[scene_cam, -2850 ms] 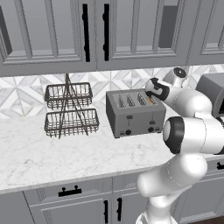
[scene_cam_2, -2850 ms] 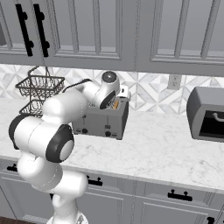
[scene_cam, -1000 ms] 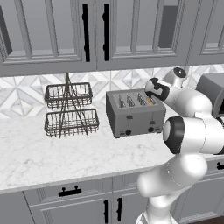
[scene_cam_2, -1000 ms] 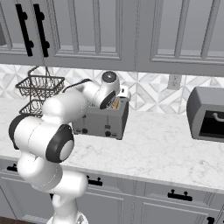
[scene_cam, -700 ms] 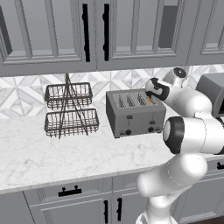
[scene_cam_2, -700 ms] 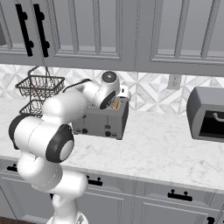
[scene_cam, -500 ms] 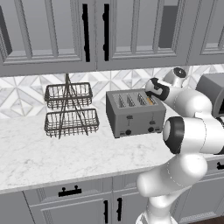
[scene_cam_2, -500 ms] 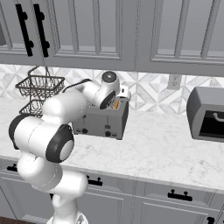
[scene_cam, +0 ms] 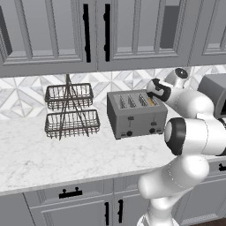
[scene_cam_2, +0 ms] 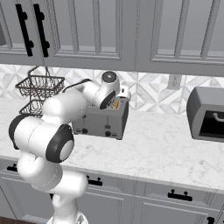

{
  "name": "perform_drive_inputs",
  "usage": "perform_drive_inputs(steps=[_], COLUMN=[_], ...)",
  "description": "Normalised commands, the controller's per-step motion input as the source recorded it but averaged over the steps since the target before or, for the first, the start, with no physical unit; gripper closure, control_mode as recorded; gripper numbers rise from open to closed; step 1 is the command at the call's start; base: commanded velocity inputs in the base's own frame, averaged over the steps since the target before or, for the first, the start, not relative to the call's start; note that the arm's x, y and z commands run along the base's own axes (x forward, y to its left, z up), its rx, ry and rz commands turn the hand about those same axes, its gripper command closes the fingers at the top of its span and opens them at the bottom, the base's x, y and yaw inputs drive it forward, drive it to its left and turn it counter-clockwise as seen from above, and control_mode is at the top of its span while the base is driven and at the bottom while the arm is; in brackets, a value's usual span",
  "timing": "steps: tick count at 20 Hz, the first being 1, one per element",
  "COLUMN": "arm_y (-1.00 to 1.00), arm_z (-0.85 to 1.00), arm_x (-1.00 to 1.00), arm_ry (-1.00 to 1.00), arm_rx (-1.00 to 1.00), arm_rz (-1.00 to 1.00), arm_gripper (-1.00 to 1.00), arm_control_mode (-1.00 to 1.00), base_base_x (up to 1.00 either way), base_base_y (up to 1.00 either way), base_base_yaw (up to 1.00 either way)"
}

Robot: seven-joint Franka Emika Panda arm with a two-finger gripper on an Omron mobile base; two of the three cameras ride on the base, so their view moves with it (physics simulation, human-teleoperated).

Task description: Start the toaster. Once the lever pops up, take the bread to the plate on the dining counter.

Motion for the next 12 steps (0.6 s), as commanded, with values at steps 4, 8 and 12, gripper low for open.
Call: perform_drive_inputs(steps=[4,8,12], arm_y=[0.0,0.0,0.0], arm_z=[0.0,0.0,0.0], arm_x=[0.0,0.0,0.0], arm_ry=[0.0,0.0,0.0], arm_rx=[0.0,0.0,0.0], arm_rz=[0.0,0.0,0.0], arm_gripper=[-1.0,-1.0,-1.0], arm_control_mode=[-1.0,-1.0,-1.0], base_base_x=[0.0,0.0,0.0], base_base_y=[0.0,0.0,0.0], base_base_yaw=[0.0,0.0,0.0])
